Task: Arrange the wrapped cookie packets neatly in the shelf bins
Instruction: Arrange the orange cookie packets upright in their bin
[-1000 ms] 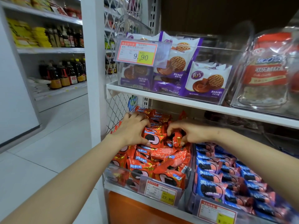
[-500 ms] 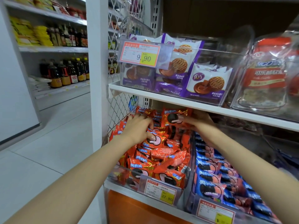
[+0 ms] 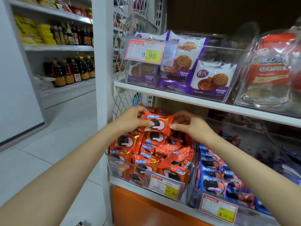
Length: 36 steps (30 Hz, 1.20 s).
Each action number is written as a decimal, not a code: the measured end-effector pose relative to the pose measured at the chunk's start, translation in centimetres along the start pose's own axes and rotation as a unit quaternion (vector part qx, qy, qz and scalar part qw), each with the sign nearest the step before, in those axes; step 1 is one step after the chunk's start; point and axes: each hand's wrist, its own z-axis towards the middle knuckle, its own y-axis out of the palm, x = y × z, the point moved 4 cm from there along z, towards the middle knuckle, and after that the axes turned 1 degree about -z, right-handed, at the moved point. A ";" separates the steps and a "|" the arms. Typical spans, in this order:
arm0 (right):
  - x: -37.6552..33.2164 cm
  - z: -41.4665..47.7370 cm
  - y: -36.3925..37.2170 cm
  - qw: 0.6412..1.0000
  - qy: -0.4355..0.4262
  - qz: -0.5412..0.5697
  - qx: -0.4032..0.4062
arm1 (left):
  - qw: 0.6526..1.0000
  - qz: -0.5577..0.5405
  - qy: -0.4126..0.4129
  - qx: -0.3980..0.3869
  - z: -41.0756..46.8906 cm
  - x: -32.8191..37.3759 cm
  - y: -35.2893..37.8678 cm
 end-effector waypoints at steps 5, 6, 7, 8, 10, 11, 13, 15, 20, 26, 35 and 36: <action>-1.0 -3.3 -0.9 0.972 -0.016 -0.055 -0.229 | 0.990 0.137 0.022 0.007 -0.4 -0.4 -0.7; -1.1 -3.9 -0.9 0.965 -0.010 -0.078 -0.252 | 0.987 0.157 0.026 0.003 -0.6 -0.4 -0.6; -1.0 -4.3 -0.7 0.958 -0.015 -0.119 -0.262 | 0.983 0.180 0.030 -0.001 -0.7 -0.4 -0.4; -1.2 -4.6 -0.3 0.948 -0.028 -0.167 -0.270 | 0.979 0.203 0.034 -0.004 -0.8 -0.4 -0.2; -1.2 -5.0 1.1 0.920 -0.064 -0.274 -0.274 | 0.969 0.245 0.039 -0.006 -1.0 -0.4 0.2; -1.2 -5.1 1.7 0.906 -0.082 -0.318 -0.267 | 0.965 0.260 0.042 -0.004 -1.0 -0.4 0.4; -1.3 -5.0 2.4 0.896 -0.090 -0.364 -0.240 | 0.964 0.263 0.045 -0.004 -1.1 -0.3 0.8; -1.1 -4.7 2.4 0.902 -0.080 -0.362 -0.220 | 0.965 0.256 0.047 -0.007 -1.1 -0.1 1.0; -1.3 -3.7 2.5 0.927 -0.109 -0.313 -0.177 | 0.973 0.228 0.039 0.016 -1.1 -0.2 0.2; -1.9 -2.9 -2.2 0.985 -0.082 -0.128 -0.079 | 0.971 0.233 0.048 0.026 -1.1 0.2 0.1; 1.2 -3.9 -5.9 0.992 0.017 -0.123 0.010 | 0.889 0.440 0.121 -0.028 -1.4 0.4 3.4; 1.3 -3.9 -6.0 0.993 0.019 -0.120 0.013 | 0.877 0.463 0.124 -0.022 -1.3 0.2 3.3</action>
